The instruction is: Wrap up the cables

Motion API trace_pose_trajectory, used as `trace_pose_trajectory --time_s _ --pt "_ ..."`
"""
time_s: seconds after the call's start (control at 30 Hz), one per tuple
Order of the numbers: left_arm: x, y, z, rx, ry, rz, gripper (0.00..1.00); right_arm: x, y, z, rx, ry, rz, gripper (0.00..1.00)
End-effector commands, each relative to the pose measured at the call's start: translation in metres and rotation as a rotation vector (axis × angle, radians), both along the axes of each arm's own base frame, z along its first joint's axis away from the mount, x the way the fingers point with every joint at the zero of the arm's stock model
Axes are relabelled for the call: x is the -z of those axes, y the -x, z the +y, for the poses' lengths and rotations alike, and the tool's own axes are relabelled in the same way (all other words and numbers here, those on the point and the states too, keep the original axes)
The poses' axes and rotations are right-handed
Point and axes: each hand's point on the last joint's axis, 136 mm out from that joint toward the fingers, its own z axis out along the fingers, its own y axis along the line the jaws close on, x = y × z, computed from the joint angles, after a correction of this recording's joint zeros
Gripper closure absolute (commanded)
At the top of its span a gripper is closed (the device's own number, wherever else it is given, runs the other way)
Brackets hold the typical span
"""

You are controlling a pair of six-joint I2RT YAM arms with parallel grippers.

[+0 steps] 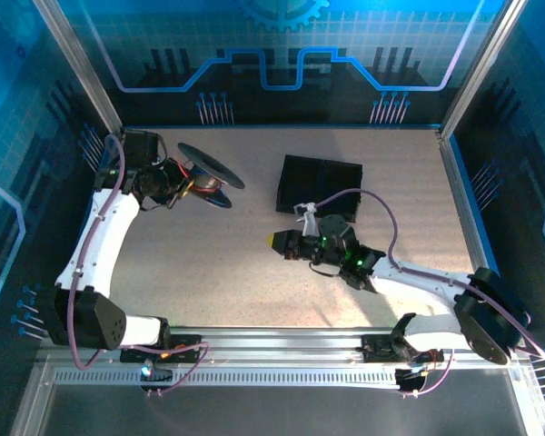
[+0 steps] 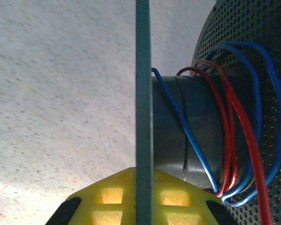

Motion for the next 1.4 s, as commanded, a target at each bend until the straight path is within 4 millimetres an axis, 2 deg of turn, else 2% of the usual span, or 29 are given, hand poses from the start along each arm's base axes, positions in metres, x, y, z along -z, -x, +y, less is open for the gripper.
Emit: trace_pose_trajectory --time_s 0.0,0.1,0.17,0.23,0.3,0.33,0.43,0.5,0.67,0.77,0.93,1.1,1.23,1.37 --pt "-0.051 -0.005 -0.023 0.152 0.062 -0.224 1.0 0.008 -0.01 -0.006 0.006 -0.051 0.032 1.0" --pt "-0.054 0.003 -0.024 0.209 0.014 -0.257 1.0 -0.006 -0.007 0.001 -0.057 -0.038 -0.005 0.99" --pt "-0.058 0.008 -0.028 0.248 0.001 -0.312 1.0 -0.021 -0.004 0.004 -0.096 -0.023 -0.044 0.83" --pt "-0.06 0.011 -0.032 0.271 -0.032 -0.359 1.0 -0.047 0.002 0.006 -0.142 -0.024 -0.115 0.71" --pt "-0.06 0.015 -0.036 0.286 -0.128 -0.371 1.0 -0.079 0.01 0.009 -0.178 -0.019 -0.199 0.54" --pt "-0.059 0.017 -0.039 0.296 -0.165 -0.377 1.0 -0.085 0.015 0.009 -0.191 0.004 -0.211 0.47" --pt "-0.058 0.017 -0.053 0.323 -0.283 -0.395 1.0 -0.135 0.025 0.014 -0.232 -0.001 -0.332 0.33" --pt "-0.054 0.016 -0.061 0.341 -0.351 -0.387 1.0 -0.164 0.031 0.017 -0.256 -0.004 -0.407 0.27" --pt "-0.045 0.016 -0.086 0.405 -0.434 -0.363 1.0 -0.21 0.031 0.024 -0.283 -0.015 -0.513 0.26" --pt "-0.041 0.016 -0.1 0.443 -0.444 -0.351 1.0 -0.219 0.032 0.033 -0.32 0.012 -0.576 0.28" --pt "-0.033 0.017 -0.114 0.483 -0.443 -0.317 1.0 -0.207 0.03 0.049 -0.358 0.106 -0.643 0.28" --pt "-0.029 0.017 -0.12 0.496 -0.433 -0.305 1.0 -0.192 0.017 0.056 -0.317 0.182 -0.686 0.3" --pt "-0.027 0.017 -0.122 0.499 -0.431 -0.297 1.0 -0.194 0.023 0.064 -0.325 0.154 -0.781 0.37" --pt "-0.025 0.017 -0.123 0.504 -0.431 -0.291 1.0 -0.196 0.02 0.066 -0.312 0.161 -0.806 0.43"
